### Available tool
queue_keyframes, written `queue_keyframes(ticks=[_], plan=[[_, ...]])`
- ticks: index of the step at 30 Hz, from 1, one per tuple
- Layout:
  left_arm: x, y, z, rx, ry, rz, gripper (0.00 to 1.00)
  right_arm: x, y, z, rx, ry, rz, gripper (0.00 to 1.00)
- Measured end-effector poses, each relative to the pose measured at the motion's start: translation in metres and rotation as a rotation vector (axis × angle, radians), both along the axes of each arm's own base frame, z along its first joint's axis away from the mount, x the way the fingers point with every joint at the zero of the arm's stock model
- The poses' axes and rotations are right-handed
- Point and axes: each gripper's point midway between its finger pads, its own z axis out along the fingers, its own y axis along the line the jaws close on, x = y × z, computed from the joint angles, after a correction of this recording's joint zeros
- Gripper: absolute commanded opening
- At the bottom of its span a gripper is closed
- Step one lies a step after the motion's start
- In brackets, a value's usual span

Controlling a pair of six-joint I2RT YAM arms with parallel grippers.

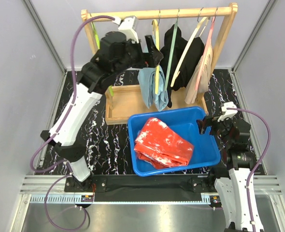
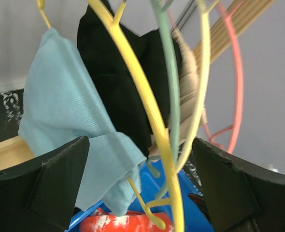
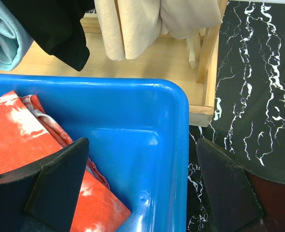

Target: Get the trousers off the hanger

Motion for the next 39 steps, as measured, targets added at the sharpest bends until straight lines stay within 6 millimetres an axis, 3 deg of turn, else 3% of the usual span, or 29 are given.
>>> queue_keyframes(ticks=[4, 8, 11, 12, 13, 28, 39], plan=[[0.012, -0.011, -0.029, 0.088, 0.028, 0.035, 0.88, 0.0, -0.001, 0.001, 0.002, -0.006, -0.01, 0.99], [0.02, -0.013, -0.047, 0.161, 0.033, 0.082, 0.72, 0.0, -0.002, 0.001, 0.005, -0.009, -0.012, 1.0], [0.026, -0.007, -0.051, 0.208, 0.019, 0.132, 0.44, -0.001, -0.001, 0.001, 0.008, -0.012, -0.013, 1.0], [0.029, -0.003, -0.052, 0.226, 0.01, 0.154, 0.15, -0.001, -0.002, 0.002, 0.008, -0.015, -0.014, 1.0], [0.031, 0.0, -0.052, 0.232, 0.006, 0.169, 0.01, -0.002, -0.002, 0.003, 0.008, -0.018, -0.015, 1.0], [0.036, 0.023, -0.042, 0.375, -0.095, 0.239, 0.0, -0.007, 0.003, 0.011, -0.002, -0.06, 0.022, 1.0], [0.014, 0.049, -0.016, 0.338, -0.125, 0.256, 0.0, -0.017, 0.018, 0.013, -0.031, -0.077, 0.138, 1.0]])
